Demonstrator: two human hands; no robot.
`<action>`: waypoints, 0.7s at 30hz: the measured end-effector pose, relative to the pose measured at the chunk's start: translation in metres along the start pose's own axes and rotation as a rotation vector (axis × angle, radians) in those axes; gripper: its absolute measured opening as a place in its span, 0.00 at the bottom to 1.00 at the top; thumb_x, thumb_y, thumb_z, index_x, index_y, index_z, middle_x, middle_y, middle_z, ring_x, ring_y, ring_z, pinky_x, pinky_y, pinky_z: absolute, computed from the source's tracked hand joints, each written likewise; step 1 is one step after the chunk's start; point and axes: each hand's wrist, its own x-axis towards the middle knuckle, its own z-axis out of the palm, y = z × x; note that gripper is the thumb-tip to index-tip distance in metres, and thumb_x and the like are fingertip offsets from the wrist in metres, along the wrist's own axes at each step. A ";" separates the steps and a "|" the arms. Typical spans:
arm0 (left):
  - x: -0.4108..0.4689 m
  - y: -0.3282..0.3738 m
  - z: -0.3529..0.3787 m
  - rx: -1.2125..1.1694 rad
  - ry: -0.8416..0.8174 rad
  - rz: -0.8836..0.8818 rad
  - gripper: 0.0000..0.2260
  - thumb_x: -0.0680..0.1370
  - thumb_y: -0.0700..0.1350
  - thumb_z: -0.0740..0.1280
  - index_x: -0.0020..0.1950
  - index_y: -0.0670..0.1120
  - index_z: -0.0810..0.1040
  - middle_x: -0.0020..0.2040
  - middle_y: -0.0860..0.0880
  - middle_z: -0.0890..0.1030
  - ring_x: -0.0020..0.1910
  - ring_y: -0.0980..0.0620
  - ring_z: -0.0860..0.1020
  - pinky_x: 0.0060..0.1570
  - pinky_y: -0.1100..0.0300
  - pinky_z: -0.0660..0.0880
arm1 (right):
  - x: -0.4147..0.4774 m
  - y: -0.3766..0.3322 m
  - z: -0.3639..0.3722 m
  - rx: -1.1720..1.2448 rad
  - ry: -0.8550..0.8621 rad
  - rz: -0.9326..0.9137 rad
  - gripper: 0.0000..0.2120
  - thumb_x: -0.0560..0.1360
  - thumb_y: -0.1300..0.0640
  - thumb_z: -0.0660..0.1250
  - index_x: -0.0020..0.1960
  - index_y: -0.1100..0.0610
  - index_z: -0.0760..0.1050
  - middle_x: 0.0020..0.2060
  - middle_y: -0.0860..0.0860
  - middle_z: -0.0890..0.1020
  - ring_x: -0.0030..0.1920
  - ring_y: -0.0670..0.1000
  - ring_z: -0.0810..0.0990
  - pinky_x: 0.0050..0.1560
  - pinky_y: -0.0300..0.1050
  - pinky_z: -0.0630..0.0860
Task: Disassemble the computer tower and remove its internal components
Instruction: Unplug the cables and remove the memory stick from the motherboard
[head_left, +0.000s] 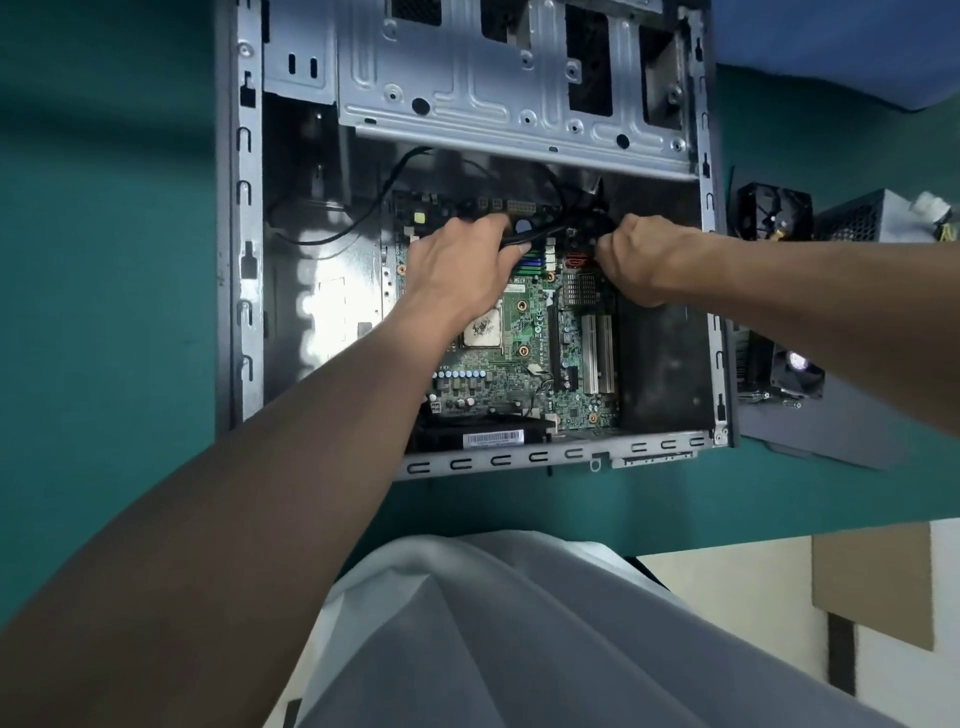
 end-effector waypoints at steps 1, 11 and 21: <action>0.000 0.000 0.000 0.000 -0.003 0.007 0.14 0.81 0.58 0.58 0.56 0.51 0.76 0.39 0.51 0.80 0.41 0.47 0.80 0.48 0.51 0.74 | -0.002 0.000 0.001 -0.012 -0.006 0.000 0.13 0.81 0.64 0.50 0.61 0.64 0.70 0.54 0.63 0.75 0.47 0.60 0.77 0.43 0.47 0.73; -0.005 0.003 -0.005 -0.011 -0.022 0.012 0.15 0.80 0.59 0.59 0.59 0.51 0.75 0.42 0.51 0.80 0.45 0.47 0.78 0.53 0.48 0.71 | -0.012 -0.004 0.009 -0.469 0.018 -0.118 0.13 0.80 0.66 0.51 0.64 0.66 0.62 0.56 0.62 0.75 0.49 0.55 0.76 0.41 0.45 0.72; -0.004 0.004 -0.006 0.051 0.027 0.025 0.16 0.80 0.61 0.59 0.59 0.52 0.76 0.51 0.47 0.82 0.55 0.43 0.77 0.47 0.52 0.65 | -0.013 -0.003 0.018 -0.499 0.076 -0.132 0.11 0.81 0.63 0.53 0.60 0.64 0.69 0.37 0.57 0.68 0.34 0.51 0.64 0.40 0.44 0.67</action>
